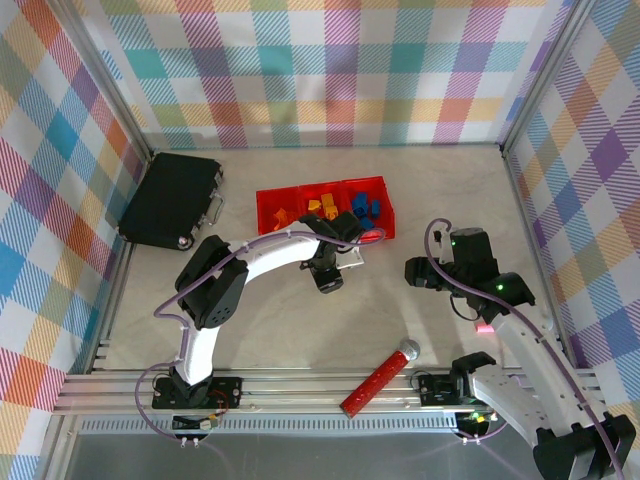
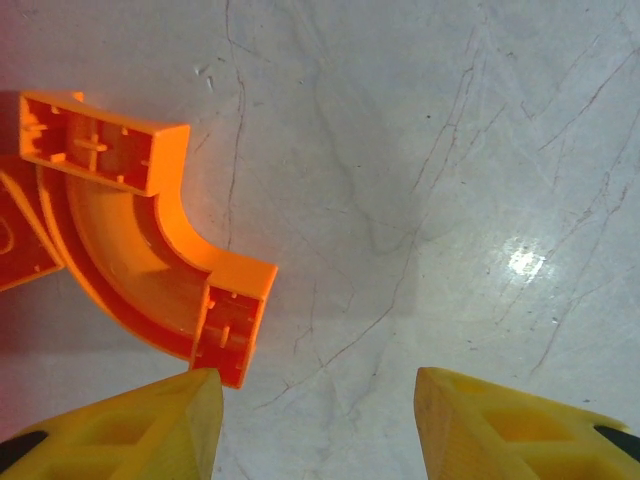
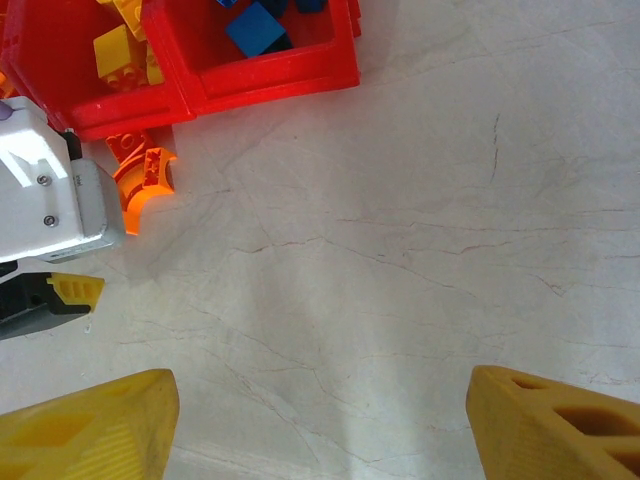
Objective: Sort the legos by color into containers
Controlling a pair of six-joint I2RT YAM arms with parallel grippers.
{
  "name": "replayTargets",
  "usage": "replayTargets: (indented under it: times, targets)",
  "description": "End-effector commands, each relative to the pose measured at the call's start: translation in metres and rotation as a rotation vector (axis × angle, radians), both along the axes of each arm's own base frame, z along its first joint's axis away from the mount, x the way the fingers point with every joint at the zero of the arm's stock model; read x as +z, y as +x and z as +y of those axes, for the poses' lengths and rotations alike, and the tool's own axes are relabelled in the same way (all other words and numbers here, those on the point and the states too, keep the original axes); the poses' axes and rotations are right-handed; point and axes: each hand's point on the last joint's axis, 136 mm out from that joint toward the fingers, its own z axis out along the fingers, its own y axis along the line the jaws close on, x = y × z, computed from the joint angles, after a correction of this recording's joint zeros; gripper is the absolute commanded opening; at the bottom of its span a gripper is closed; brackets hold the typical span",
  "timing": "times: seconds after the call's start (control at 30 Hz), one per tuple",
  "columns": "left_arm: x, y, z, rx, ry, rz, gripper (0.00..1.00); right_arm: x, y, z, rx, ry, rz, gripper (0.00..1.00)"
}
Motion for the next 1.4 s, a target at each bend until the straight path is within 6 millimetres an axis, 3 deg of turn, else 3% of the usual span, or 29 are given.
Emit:
replayTargets:
  times: [0.0,0.43,0.93,1.2,1.37]
  targets:
    - [0.023,0.007,-0.004,-0.052,-0.014,-0.067,0.53,-0.001,0.003,0.0,0.001,0.002,-0.007,0.76]
    - [0.003,0.016,-0.007,-0.079,0.044,-0.04,0.51,-0.003,0.004,-0.001,-0.005,-0.007,0.008,0.77]
    - [-0.025,0.026,0.016,-0.025,0.148,-0.019,0.41,-0.005,0.002,-0.002,-0.008,-0.013,0.015,0.77]
    - [-0.042,0.03,0.018,-0.006,0.169,-0.016,0.29,-0.006,0.002,-0.002,-0.01,-0.013,0.017,0.77]
    - [-0.048,0.031,0.018,0.01,0.182,-0.01,0.15,-0.005,0.004,-0.003,-0.012,-0.015,0.016,0.77]
